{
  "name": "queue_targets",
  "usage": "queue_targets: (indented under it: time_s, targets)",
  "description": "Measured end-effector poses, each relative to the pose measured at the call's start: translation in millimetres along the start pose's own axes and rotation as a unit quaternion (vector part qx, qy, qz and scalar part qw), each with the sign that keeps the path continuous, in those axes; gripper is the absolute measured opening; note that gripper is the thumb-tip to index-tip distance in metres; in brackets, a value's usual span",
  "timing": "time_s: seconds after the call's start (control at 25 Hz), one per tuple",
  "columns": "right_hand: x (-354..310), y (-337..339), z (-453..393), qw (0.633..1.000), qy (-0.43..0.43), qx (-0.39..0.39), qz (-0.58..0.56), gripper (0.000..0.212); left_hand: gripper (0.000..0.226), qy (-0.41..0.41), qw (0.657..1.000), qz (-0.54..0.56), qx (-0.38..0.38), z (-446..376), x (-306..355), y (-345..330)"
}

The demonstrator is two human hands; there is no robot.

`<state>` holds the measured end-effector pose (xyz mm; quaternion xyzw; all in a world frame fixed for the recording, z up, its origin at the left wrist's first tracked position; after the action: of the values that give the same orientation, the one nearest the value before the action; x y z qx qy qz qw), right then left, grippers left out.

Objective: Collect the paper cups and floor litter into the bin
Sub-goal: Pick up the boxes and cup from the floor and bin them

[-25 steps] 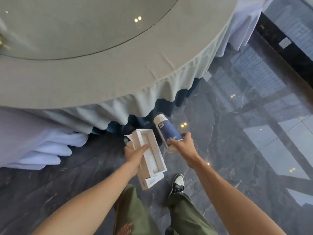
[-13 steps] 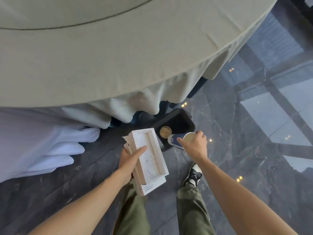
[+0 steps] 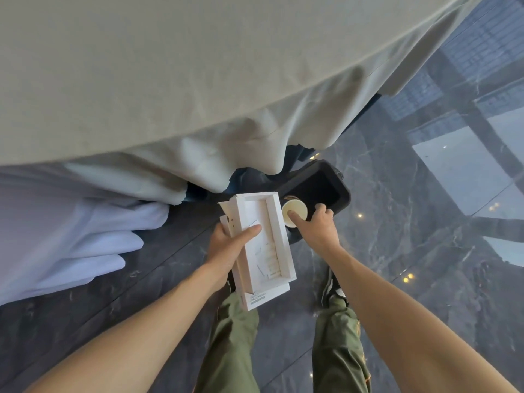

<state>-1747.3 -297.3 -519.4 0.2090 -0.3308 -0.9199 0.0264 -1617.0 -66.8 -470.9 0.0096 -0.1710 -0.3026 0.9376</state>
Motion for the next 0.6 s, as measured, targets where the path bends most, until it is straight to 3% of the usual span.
queue_targets:
  time_s: [0.08,0.16,0.24,0.36,0.6]
  targets:
    - [8.0,0.4,10.4,0.996,-0.007,-0.037,-0.082,0.070,0.075,0.006,1.000,0.007,-0.001,6.4,4.2,-12.2]
    - [10.6,1.6,34.2,0.966,-0.030,-0.115,-0.229,0.058,0.070,0.016,1.000,0.024,0.002,11.6,9.0,-29.9]
    - [8.4,9.9,56.8,0.938,-0.001,-0.189,-0.290,0.044,0.070,0.033,0.999,0.043,0.006,12.1,13.4,-50.9]
    - [27.7,30.0,61.1,0.954,0.048,-0.177,-0.235,0.033,0.070,0.057,0.997,0.047,0.003,10.1,13.3,-85.2]
    - [64.7,55.4,37.9,0.972,0.017,-0.104,-0.210,0.024,0.057,0.067,0.997,0.042,0.027,-0.3,2.5,-118.0]
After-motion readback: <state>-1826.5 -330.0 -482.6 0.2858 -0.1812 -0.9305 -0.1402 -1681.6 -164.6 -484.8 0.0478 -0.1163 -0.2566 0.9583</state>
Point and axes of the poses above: each hand's wrist, its own z-axis away from the middle knuckle, its own y-axis out of the back of the hand, x = y × z, the point moved 9 cm from there along -z, towards the middle knuckle, and after that the axes turned 11 degrees about y, right-handed, at the moved point
